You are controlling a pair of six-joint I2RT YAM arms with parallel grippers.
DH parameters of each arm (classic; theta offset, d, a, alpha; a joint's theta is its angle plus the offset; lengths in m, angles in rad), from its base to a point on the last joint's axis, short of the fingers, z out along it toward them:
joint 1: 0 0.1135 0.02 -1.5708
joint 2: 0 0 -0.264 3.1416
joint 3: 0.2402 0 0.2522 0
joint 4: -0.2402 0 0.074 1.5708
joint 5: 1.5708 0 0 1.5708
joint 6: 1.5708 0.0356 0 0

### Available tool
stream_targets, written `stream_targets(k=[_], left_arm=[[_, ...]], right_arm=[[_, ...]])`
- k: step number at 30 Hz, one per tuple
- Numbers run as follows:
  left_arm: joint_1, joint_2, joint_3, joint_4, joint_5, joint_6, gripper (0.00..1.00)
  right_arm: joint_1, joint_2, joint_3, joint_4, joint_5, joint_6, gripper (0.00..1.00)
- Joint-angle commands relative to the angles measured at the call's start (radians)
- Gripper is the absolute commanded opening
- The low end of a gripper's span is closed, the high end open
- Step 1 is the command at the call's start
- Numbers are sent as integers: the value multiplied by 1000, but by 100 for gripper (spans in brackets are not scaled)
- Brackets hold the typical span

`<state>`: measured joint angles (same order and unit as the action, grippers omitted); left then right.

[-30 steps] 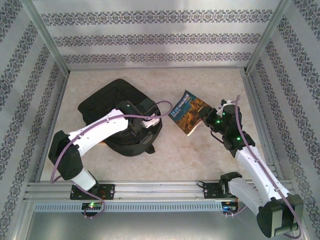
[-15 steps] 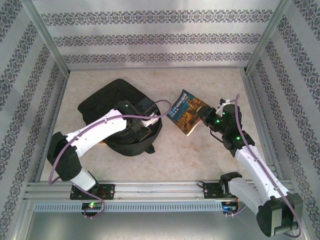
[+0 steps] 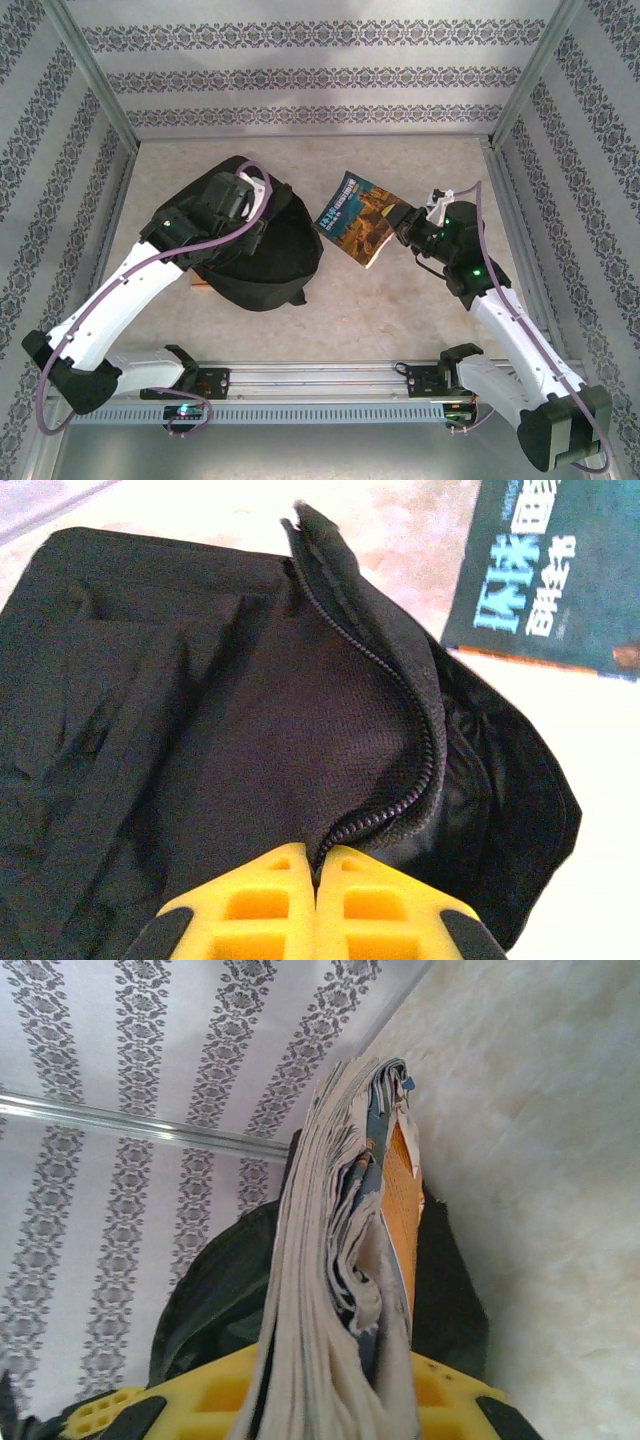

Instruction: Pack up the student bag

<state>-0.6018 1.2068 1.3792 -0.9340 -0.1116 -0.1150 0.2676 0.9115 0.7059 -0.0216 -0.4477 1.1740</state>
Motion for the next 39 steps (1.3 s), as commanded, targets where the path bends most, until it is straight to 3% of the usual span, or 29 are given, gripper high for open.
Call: stream_targets(k=[1, 6, 12, 16, 24, 31, 39], left_arm=[[50, -22, -46, 87, 60, -74, 0], [115, -39, -94, 141, 138, -114, 0], [150, -43, -111, 189, 167, -147, 0], [158, -75, -97, 224, 164, -164, 0], [160, -109, -48, 238, 170, -179, 0], [160, -115, -49, 247, 219, -188, 0], [160, -125, -54, 260, 252, -198, 0]], right_arm=[[24, -9, 44, 97, -56, 146, 0], [44, -9, 36, 153, -78, 261, 0], [69, -60, 37, 56, -47, 283, 0], [132, -33, -29, 100, -78, 369, 0], [307, 35, -68, 214, -15, 434, 0], [376, 207, -67, 472, 6, 495, 0], [389, 449, -9, 774, 42, 596, 0]])
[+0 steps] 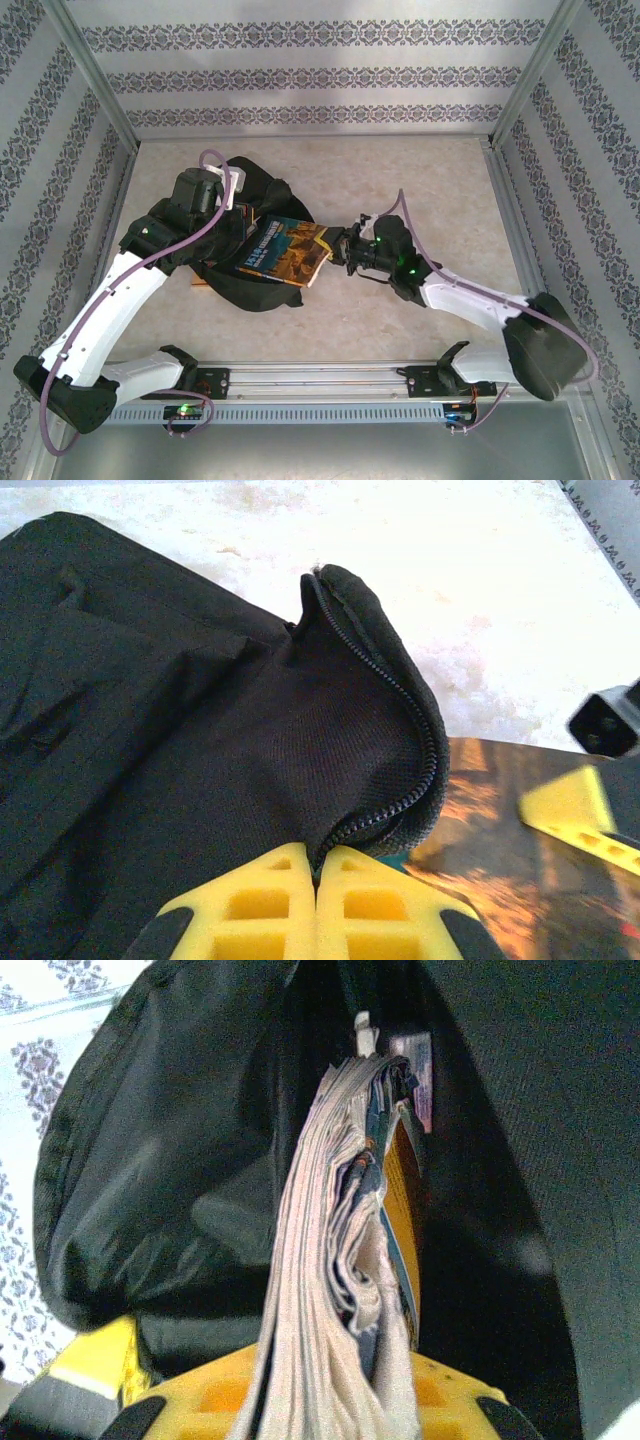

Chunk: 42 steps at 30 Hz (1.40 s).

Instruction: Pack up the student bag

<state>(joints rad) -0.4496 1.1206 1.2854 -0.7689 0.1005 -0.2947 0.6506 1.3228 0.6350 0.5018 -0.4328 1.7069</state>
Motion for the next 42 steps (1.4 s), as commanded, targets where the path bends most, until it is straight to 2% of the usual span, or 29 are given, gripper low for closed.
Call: stream_targets(k=[1, 4, 15, 25, 32, 42], left_arm=[[8, -38, 40, 95, 43, -20, 0], [7, -36, 40, 95, 48, -20, 0], [7, -33, 60, 92, 38, -3, 0], [7, -21, 74, 86, 46, -4, 0], [8, -27, 63, 92, 59, -3, 0], [6, -20, 54, 121, 96, -9, 0]], right_arm=[[6, 71, 72, 307, 29, 82, 0], [15, 134, 109, 385, 29, 112, 0], [38, 185, 183, 384, 61, 86, 0], [88, 460, 312, 519, 101, 49, 0], [138, 560, 343, 469, 146, 6, 0], [187, 724, 615, 333, 236, -96, 0]])
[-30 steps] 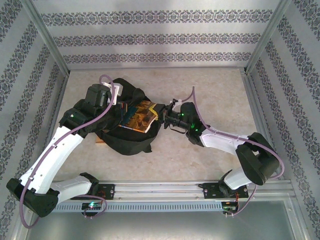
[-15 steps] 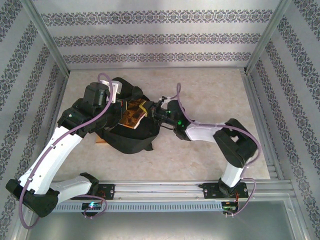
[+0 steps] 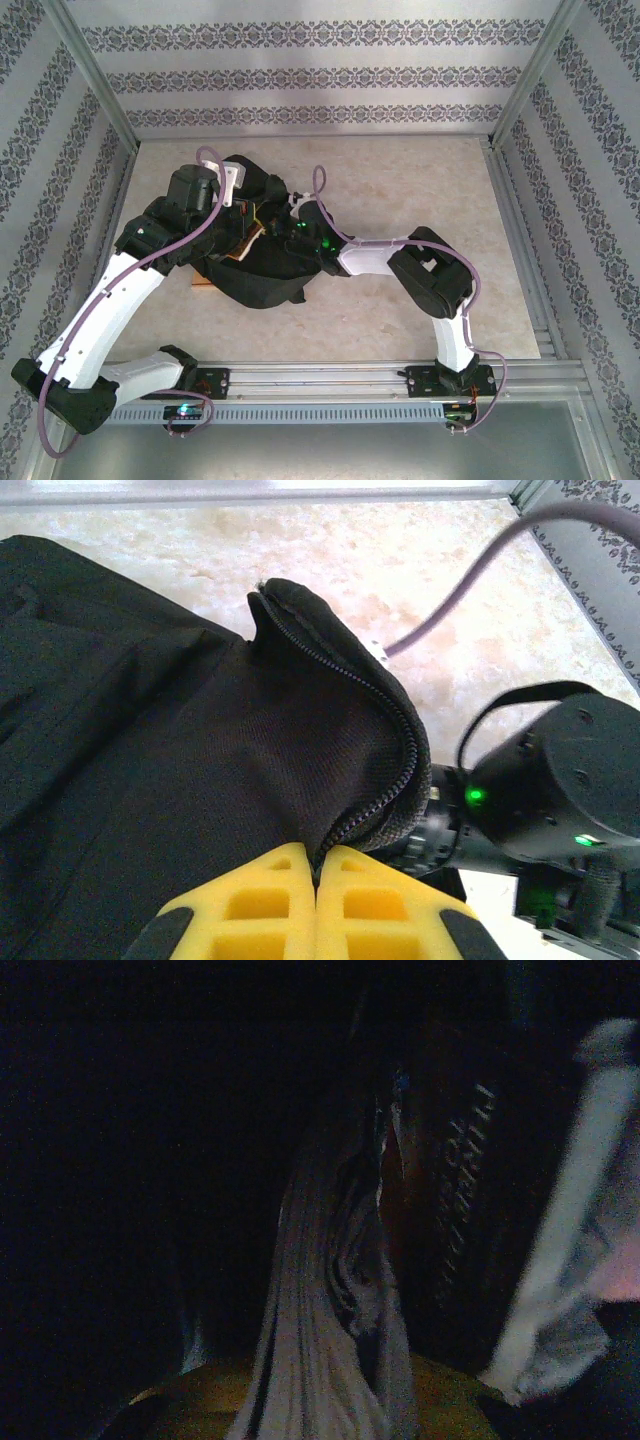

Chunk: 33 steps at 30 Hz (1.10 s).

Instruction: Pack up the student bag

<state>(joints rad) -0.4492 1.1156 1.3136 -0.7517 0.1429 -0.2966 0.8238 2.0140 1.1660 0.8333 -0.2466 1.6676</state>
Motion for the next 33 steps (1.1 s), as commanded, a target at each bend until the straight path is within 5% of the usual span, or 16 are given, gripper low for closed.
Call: stream_targets(k=[1, 12, 13, 17, 19, 33], left_arm=[[7, -12, 24, 107, 60, -9, 0], [6, 0, 6, 117, 140, -19, 0], [5, -1, -2, 120, 145, -20, 2], [5, -21, -30, 116, 99, -13, 43], [6, -37, -37, 110, 74, -12, 51], [7, -75, -127, 49, -30, -31, 60]], right_arm=[[13, 55, 118, -7, 67, -61, 0], [8, 241, 335, 141, 250, -157, 12], [3, 245, 338, 166, 267, -163, 13], [-32, 240, 332, 220, 323, -207, 14], [-55, 229, 326, 213, 346, -228, 15], [-330, 217, 373, 66, 215, -282, 23]])
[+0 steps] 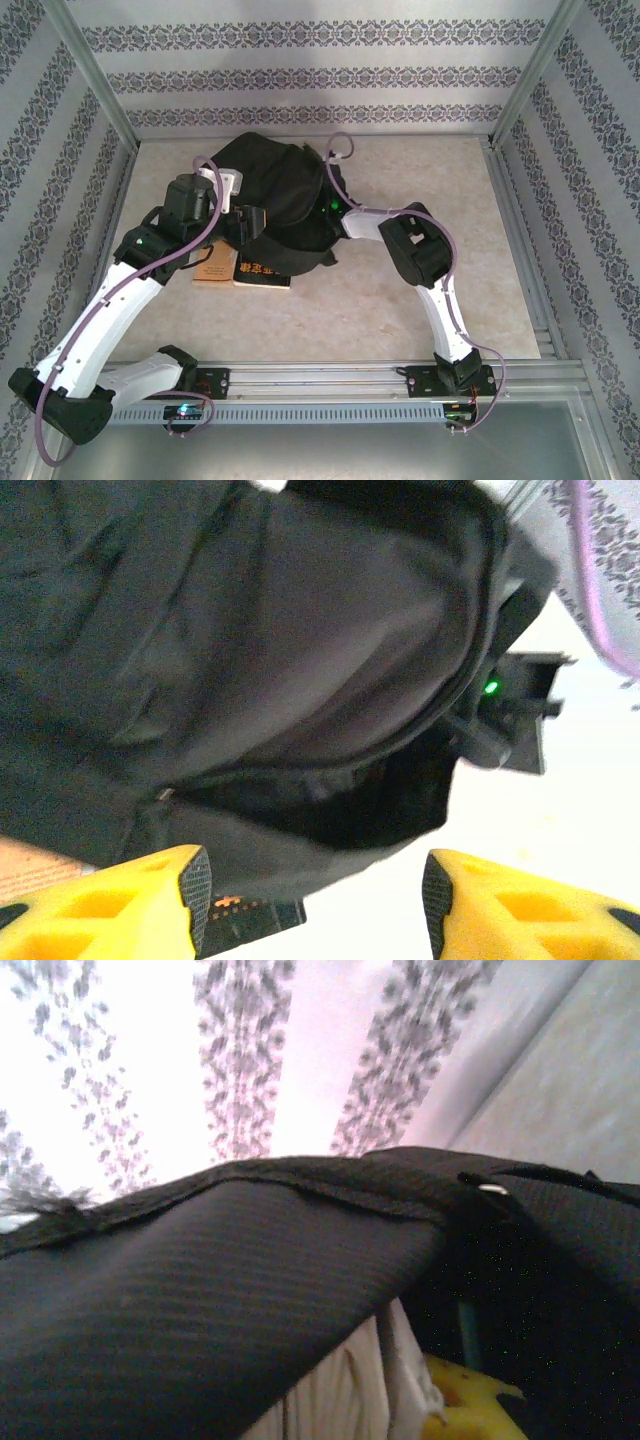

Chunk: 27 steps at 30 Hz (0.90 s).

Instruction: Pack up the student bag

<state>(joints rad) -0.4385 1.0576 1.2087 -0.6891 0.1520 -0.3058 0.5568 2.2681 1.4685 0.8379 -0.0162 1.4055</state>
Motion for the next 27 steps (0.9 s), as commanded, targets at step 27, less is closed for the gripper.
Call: stream_targets(k=[27], left_arm=[[82, 42, -168, 2, -68, -137, 67]], right_arm=[[-304, -749, -273, -1185, -88, -567, 49]])
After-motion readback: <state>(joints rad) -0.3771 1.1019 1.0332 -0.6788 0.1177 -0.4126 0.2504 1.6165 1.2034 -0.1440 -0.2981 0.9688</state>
